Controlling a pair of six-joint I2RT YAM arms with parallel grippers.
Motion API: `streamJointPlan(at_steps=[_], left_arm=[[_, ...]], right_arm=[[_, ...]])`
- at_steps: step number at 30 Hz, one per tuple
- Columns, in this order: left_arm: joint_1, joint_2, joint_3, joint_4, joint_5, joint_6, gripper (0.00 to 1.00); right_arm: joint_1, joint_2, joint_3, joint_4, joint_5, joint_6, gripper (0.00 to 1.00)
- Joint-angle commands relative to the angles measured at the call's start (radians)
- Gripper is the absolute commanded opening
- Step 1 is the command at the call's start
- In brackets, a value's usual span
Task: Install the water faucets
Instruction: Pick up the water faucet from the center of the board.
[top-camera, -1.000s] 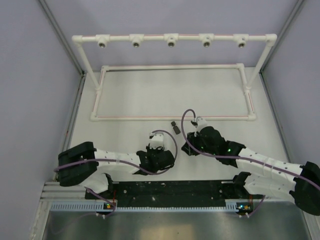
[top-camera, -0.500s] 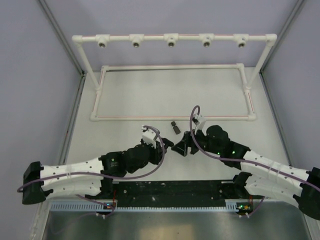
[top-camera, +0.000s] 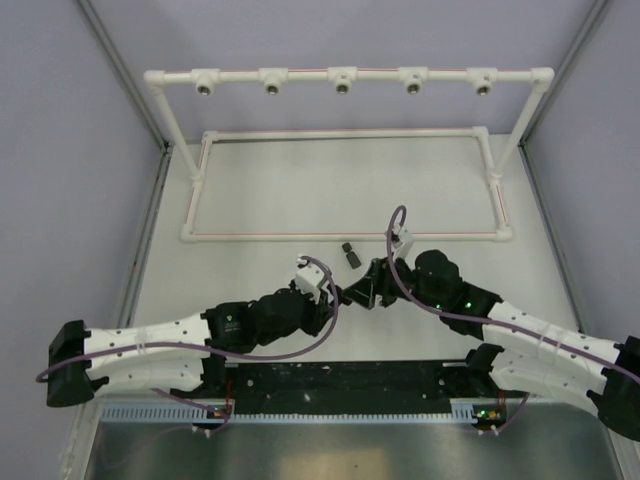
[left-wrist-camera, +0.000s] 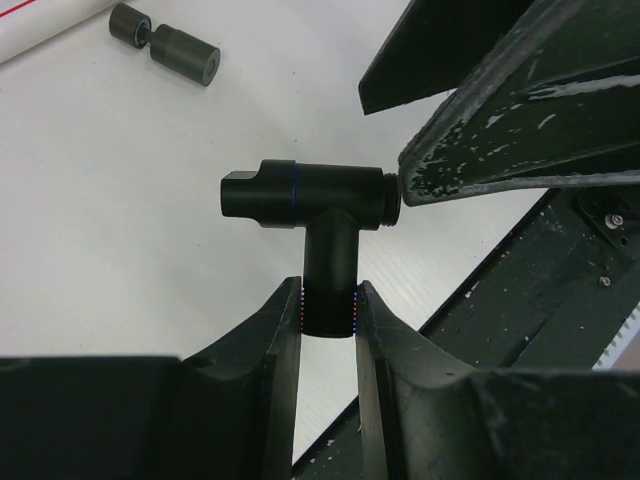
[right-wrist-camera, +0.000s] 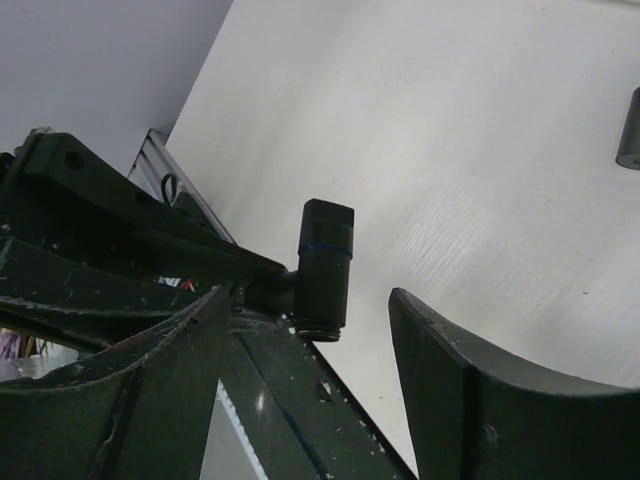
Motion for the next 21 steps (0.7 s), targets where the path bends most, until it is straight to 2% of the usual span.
streamJointPlan(at_steps=[1,4,8,12,18,21], left_arm=[[-0.003,0.000,0.086,0.029,0.065,0.026,0.00],[-0.003,0.003,0.114,-0.007,0.090,0.028,0.00],[-0.003,0.035,0.197,-0.115,0.110,0.020,0.00],[-0.002,0.077,0.280,-0.217,0.130,0.013,0.00],[-0.002,0.081,0.313,-0.252,0.111,-0.003,0.00],[-0.002,0.094,0.330,-0.269,0.110,-0.003,0.00]], right_arm=[[-0.010,-0.036,0.047,-0.046,0.002,-0.135,0.63],[-0.010,-0.041,0.068,-0.068,-0.081,-0.272,0.62],[-0.010,-0.079,0.098,-0.160,-0.095,-0.437,0.62],[-0.003,-0.100,0.087,-0.103,-0.158,-0.461,0.62],[0.005,-0.073,0.176,-0.232,-0.101,-0.513,0.49],[0.012,-0.065,0.194,-0.258,-0.104,-0.519,0.47]])
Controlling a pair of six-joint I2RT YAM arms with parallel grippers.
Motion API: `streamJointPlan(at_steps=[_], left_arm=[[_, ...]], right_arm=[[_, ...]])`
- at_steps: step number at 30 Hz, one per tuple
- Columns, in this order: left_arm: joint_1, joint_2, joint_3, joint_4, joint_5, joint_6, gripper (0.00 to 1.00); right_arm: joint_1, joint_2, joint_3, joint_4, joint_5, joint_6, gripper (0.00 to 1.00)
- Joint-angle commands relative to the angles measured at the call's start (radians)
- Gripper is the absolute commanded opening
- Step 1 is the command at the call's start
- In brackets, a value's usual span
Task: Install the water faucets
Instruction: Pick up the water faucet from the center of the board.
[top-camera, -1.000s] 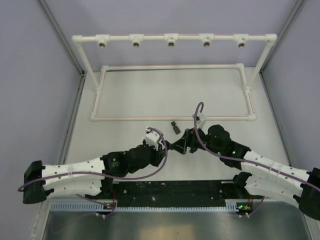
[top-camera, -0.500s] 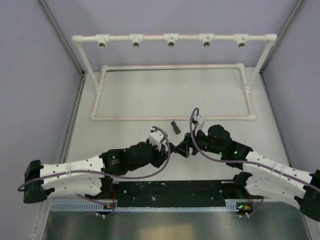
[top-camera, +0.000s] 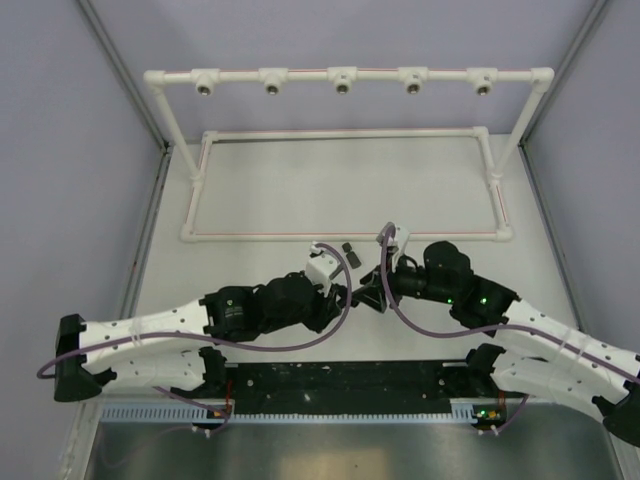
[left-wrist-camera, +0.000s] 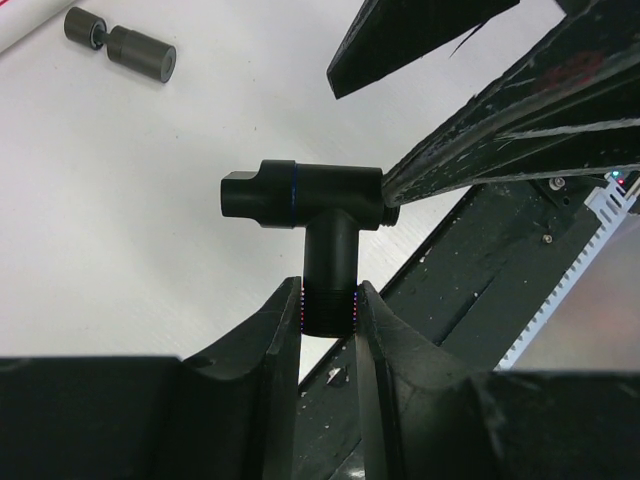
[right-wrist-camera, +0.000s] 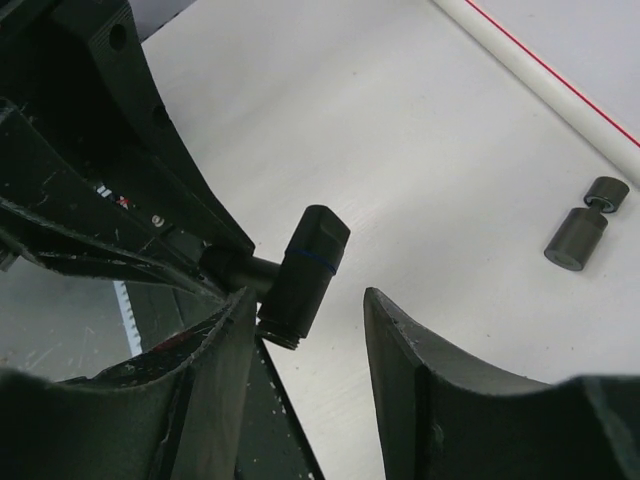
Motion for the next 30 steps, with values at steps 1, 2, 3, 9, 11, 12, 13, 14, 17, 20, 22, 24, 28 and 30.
streamJointPlan(at_steps=[1,2,3,9,11,12,13,14,17,20,22,24,28,30], left_arm=[[-0.002,0.010,0.066,-0.003,-0.004,-0.009,0.00],[-0.002,0.010,0.067,-0.003,-0.001,-0.010,0.00],[-0.002,0.012,0.066,0.001,-0.001,-0.012,0.00],[-0.002,0.009,0.068,-0.002,-0.018,-0.016,0.00],[-0.002,0.006,0.069,-0.002,-0.022,-0.018,0.00],[-0.002,0.004,0.069,-0.003,-0.028,-0.019,0.00],[-0.002,0.003,0.071,-0.002,-0.027,-0.018,0.00],[-0.002,0.001,0.072,-0.002,-0.028,-0.016,0.00],[-0.002,0.006,0.075,-0.002,-0.024,-0.016,0.00],[-0.002,0.010,0.077,0.001,-0.019,-0.016,0.00],[-0.002,0.013,0.077,0.007,-0.013,-0.016,0.00],[-0.002,0.017,0.077,0.014,-0.007,-0.016,0.00],[-0.002,0.024,0.077,0.020,0.004,-0.016,0.00],[-0.002,0.024,0.074,0.026,0.005,-0.016,0.00]], right_arm=[[0.013,0.005,0.069,-0.038,0.001,-0.046,0.47],[0.016,0.007,0.071,-0.039,-0.001,-0.045,0.47],[0.014,0.013,0.070,-0.041,-0.005,-0.045,0.47],[0.034,0.042,0.070,-0.051,-0.008,-0.034,0.53],[0.042,0.054,0.070,-0.053,-0.005,-0.028,0.53],[0.045,0.064,0.070,-0.051,-0.005,-0.027,0.53],[0.047,0.071,0.070,-0.047,-0.005,-0.025,0.53],[0.050,0.080,0.070,-0.047,-0.005,-0.025,0.53],[0.054,0.100,0.073,-0.039,-0.004,-0.022,0.51],[0.057,0.110,0.077,-0.035,0.001,-0.022,0.49],[0.059,0.113,0.076,-0.030,0.004,-0.022,0.46],[0.059,0.114,0.076,-0.025,0.009,-0.022,0.44],[0.060,0.114,0.065,-0.007,0.009,-0.014,0.43],[0.059,0.117,0.060,-0.001,0.007,-0.011,0.44]])
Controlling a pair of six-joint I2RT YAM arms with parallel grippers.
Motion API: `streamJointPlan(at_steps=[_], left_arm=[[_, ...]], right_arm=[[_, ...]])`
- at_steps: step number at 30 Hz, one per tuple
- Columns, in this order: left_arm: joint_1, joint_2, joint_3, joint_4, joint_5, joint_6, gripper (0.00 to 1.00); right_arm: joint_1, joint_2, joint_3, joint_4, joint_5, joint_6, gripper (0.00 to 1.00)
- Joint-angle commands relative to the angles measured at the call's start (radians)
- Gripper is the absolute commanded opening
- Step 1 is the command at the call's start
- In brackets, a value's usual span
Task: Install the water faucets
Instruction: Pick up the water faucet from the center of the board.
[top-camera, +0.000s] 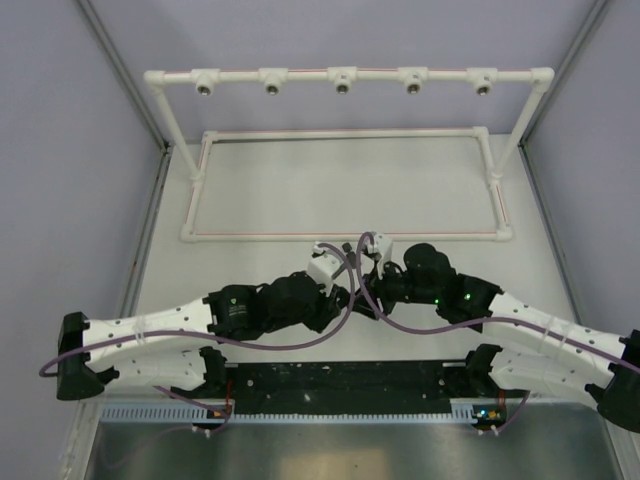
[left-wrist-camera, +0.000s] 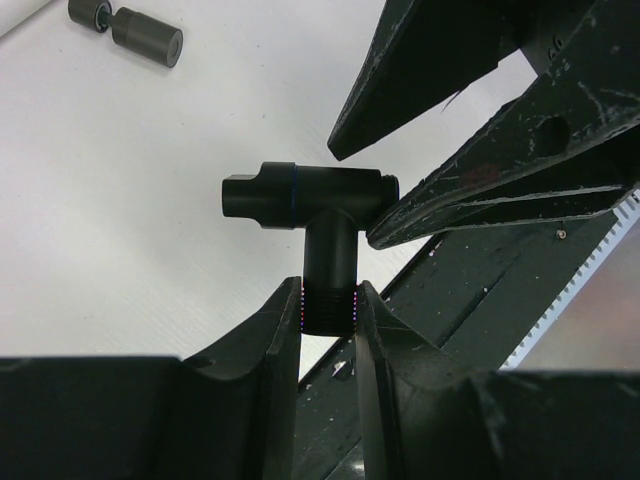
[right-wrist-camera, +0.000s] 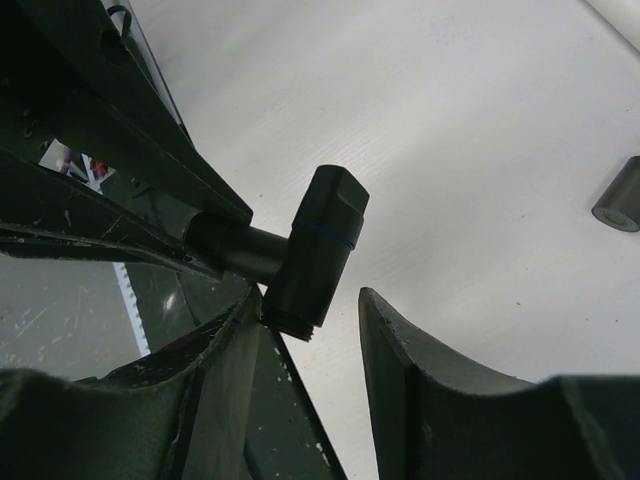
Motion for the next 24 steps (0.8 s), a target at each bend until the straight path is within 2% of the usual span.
streamJointPlan(at_steps=[1,6,9,11,13,14,17,18,22,23,24], left_arm=[[-0.002,-0.004,0.053,0.072,0.018,-0.007,0.00],[-0.002,0.001,0.053,0.080,0.016,-0.008,0.00],[-0.002,-0.001,0.053,0.080,0.013,-0.008,0.00],[-0.002,-0.004,0.052,0.082,0.010,-0.008,0.00],[-0.002,-0.007,0.050,0.086,0.004,-0.008,0.00],[-0.002,-0.008,0.047,0.089,0.002,-0.008,0.00],[-0.002,-0.020,0.035,0.109,-0.008,-0.012,0.00],[-0.002,-0.027,0.032,0.117,-0.011,-0.012,0.00],[-0.002,-0.057,0.015,0.135,-0.039,-0.016,0.00],[-0.002,-0.063,0.013,0.138,-0.047,-0.016,0.01],[-0.002,-0.068,0.009,0.141,-0.057,-0.016,0.08]], right_arm=[[0.006,0.012,0.031,0.062,0.008,0.004,0.47],[0.006,0.012,0.027,0.072,0.008,0.009,0.50],[0.006,0.016,0.027,0.071,0.008,0.013,0.45],[0.007,0.019,0.025,0.069,0.005,0.015,0.39],[0.007,0.022,0.022,0.072,0.002,0.018,0.26],[0.007,0.024,0.022,0.072,0.005,0.022,0.15],[0.006,0.033,0.022,0.071,0.030,0.048,0.03],[0.007,0.035,0.022,0.071,0.034,0.059,0.00],[0.007,0.036,0.013,0.077,0.054,0.098,0.00],[0.006,0.033,0.010,0.080,0.057,0.107,0.00],[0.006,0.030,0.008,0.083,0.063,0.117,0.00]])
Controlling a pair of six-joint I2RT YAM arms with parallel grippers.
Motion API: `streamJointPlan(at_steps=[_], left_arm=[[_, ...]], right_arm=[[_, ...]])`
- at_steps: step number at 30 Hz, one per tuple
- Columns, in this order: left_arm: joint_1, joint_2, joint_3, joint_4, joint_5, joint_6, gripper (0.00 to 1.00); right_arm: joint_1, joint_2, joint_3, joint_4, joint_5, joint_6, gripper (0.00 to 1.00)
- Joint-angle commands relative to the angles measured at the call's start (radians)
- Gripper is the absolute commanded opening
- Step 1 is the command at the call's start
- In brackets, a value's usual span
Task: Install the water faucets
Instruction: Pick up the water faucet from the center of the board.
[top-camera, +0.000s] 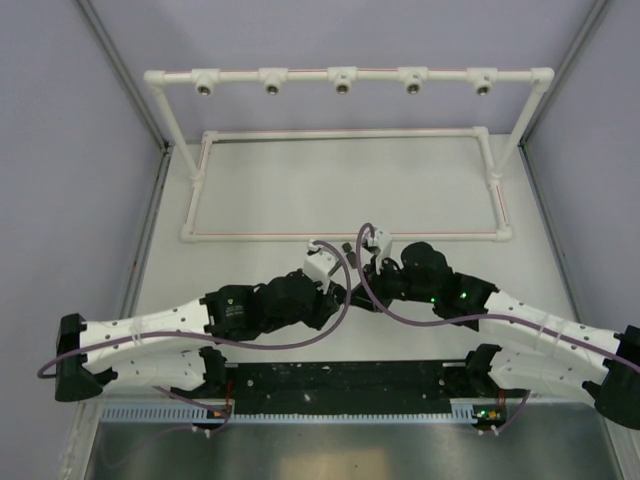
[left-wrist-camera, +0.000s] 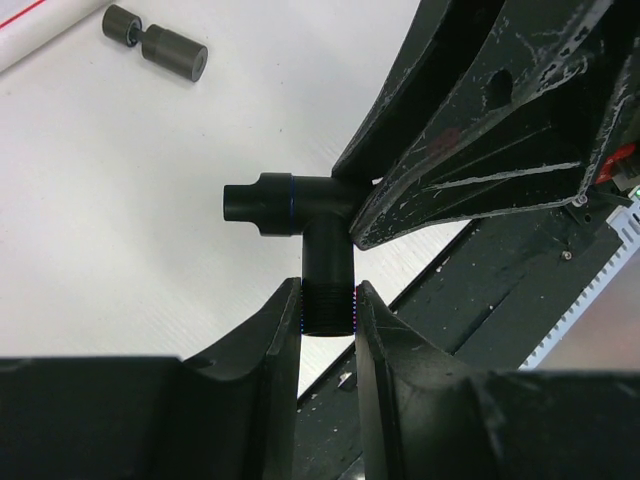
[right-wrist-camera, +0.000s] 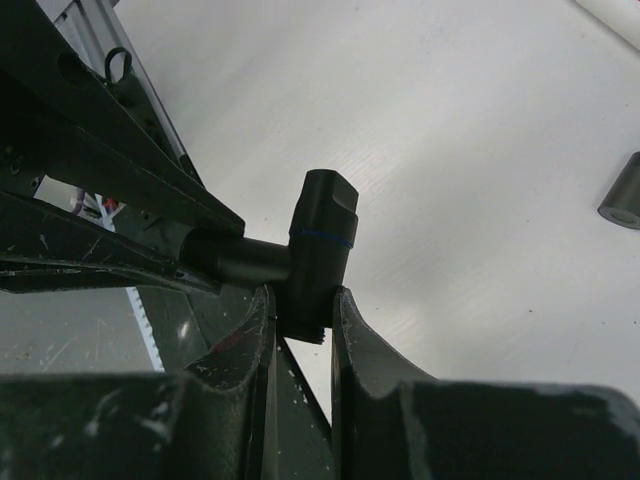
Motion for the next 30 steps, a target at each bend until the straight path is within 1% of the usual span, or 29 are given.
streamJointPlan(at_steps=[1,2,4,5,10,11,13,19,21,24,30], left_arm=[[-0.003,-0.071,0.007,0.134,-0.026,-0.005,0.14],[-0.003,-0.074,0.006,0.137,-0.029,-0.005,0.23],[-0.003,-0.086,-0.002,0.145,-0.035,-0.005,0.32],[-0.003,-0.092,-0.005,0.148,-0.038,-0.005,0.40],[-0.003,-0.132,-0.023,0.176,-0.051,-0.008,0.62],[-0.003,-0.143,-0.026,0.183,-0.054,-0.008,0.65],[-0.003,-0.160,-0.026,0.191,-0.063,-0.005,0.67],[-0.003,-0.221,-0.068,0.251,-0.111,0.031,0.69],[-0.003,-0.232,-0.066,0.263,-0.101,0.068,0.72],[-0.003,-0.256,-0.078,0.292,-0.089,0.114,0.74],[-0.003,-0.336,-0.143,0.384,-0.071,0.217,0.76]], right_arm=[[0.006,-0.004,0.007,0.041,0.038,0.048,0.00],[0.004,-0.010,0.005,0.042,0.044,0.057,0.00],[0.006,-0.016,0.001,0.045,0.058,0.077,0.00],[0.004,-0.018,-0.001,0.045,0.063,0.088,0.00],[-0.008,-0.027,-0.022,0.056,0.087,0.139,0.00],[-0.013,-0.030,-0.028,0.058,0.092,0.146,0.00],[-0.022,-0.031,-0.047,0.067,0.109,0.172,0.00],[-0.097,-0.042,-0.097,0.117,0.103,0.281,0.00],[-0.116,-0.047,-0.114,0.163,0.066,0.318,0.00],[-0.134,-0.051,-0.134,0.219,0.009,0.370,0.00],[-0.159,-0.056,-0.145,0.306,-0.098,0.470,0.00]])
